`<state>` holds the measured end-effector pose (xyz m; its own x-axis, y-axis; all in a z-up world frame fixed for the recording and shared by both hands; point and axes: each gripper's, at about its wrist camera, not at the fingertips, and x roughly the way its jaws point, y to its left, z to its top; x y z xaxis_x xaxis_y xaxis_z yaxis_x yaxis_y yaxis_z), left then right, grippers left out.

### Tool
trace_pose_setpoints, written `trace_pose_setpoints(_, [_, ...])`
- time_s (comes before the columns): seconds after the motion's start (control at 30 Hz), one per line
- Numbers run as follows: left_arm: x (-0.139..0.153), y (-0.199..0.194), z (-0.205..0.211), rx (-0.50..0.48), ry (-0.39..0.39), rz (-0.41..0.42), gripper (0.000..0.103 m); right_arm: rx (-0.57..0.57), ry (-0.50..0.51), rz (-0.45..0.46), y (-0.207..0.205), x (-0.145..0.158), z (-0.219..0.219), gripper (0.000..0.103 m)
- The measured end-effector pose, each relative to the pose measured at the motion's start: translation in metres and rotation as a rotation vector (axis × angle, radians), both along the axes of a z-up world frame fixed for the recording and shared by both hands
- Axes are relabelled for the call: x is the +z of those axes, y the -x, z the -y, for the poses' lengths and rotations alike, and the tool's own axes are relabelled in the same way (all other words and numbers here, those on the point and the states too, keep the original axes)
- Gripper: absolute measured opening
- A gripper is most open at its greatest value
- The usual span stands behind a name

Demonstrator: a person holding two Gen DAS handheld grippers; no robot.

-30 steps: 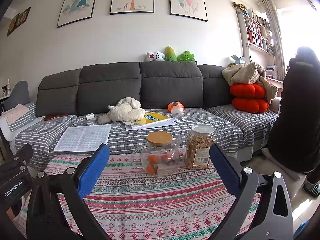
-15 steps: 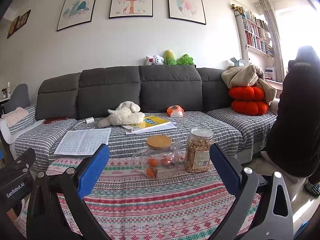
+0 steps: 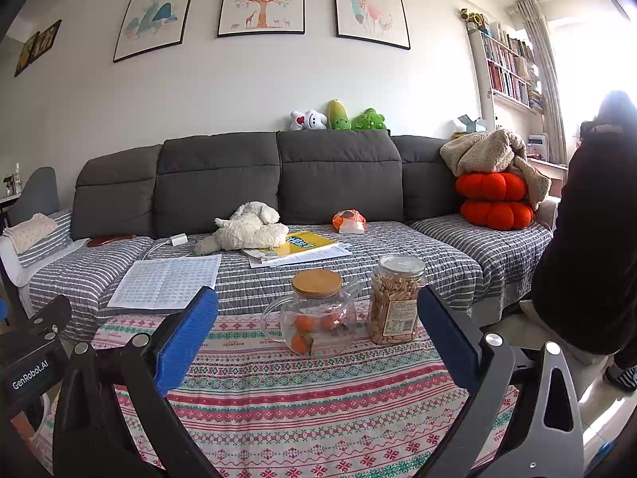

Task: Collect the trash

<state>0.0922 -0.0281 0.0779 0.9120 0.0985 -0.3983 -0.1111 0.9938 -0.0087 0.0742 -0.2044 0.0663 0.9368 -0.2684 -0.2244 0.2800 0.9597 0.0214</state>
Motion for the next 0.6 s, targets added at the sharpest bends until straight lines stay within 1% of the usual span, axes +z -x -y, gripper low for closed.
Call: trace_pose_setpoints(0.6, [-0.0022,-0.0018,-0.0012,0.013,0.0,-0.006,0.096,0.003,-0.003,-0.006,-0.0011,-0.0005,0.0006,0.096])
